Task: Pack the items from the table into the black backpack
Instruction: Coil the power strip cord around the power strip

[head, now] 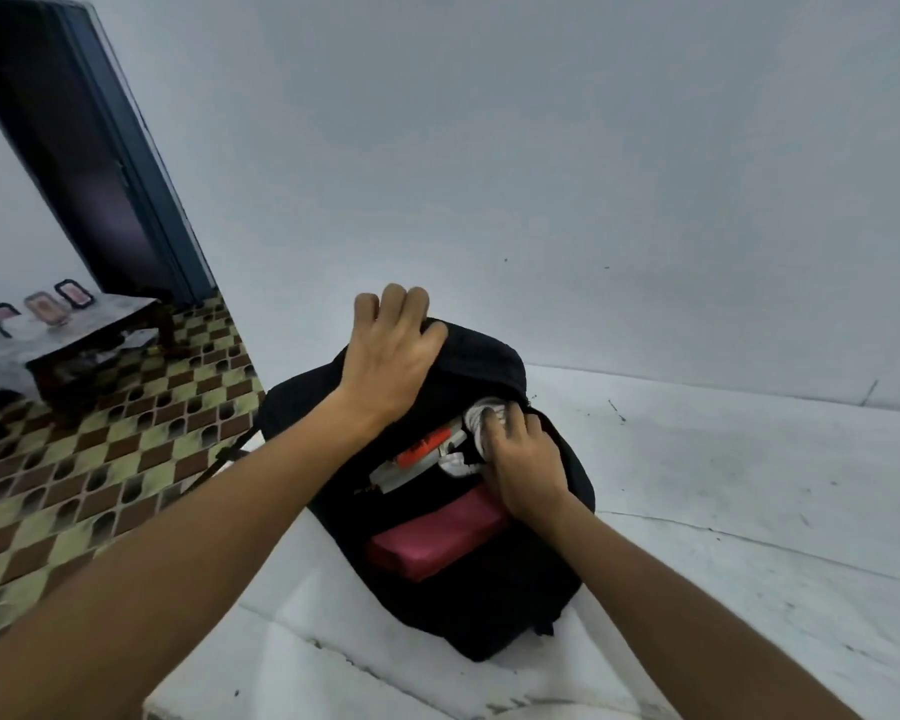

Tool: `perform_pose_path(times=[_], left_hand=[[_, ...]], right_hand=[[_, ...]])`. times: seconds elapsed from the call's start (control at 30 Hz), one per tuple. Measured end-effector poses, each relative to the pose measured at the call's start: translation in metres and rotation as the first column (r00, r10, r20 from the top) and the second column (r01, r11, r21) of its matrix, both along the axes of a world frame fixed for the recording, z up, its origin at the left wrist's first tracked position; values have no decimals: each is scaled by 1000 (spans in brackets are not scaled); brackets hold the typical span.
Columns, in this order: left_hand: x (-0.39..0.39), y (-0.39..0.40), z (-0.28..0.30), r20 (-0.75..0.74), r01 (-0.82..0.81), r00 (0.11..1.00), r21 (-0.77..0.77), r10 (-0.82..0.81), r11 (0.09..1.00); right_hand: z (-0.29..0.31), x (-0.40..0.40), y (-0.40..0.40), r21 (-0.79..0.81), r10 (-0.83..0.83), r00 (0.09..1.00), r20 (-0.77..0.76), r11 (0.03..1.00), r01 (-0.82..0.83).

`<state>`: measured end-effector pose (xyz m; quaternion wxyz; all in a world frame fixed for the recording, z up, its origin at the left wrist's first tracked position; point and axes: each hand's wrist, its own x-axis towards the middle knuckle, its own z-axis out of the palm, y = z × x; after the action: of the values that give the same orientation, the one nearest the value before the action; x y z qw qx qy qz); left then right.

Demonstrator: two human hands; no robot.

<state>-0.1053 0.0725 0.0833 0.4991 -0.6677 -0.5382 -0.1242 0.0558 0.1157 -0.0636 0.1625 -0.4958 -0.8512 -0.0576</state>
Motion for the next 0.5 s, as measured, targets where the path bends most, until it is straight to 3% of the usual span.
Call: perform_pose_path(times=[0.07, 0.2, 0.3, 0.4, 0.5], left_hand=[[9, -2, -6, 26, -140, 989, -132, 145, 981], [39, -7, -41, 68, -442, 873, -310, 483, 842], [58, -4, -73, -10, -567, 812, -247, 583, 786], [48, 7, -88, -2, -466, 882, -157, 472, 871], [32, 7, -93, -85, -265, 963, -149, 254, 953]], right_hand=[[0, 9, 1, -57, 110, 994, -11, 992, -111], [-2, 19, 6, -75, 124, 992, 39, 990, -121], [-2, 16, 15, 73, 133, 988, 76, 988, -138], [6, 9, 16, 164, 133, 976, 171, 973, -162], [22, 2, 5, 105, 121, 955, 269, 983, -154]])
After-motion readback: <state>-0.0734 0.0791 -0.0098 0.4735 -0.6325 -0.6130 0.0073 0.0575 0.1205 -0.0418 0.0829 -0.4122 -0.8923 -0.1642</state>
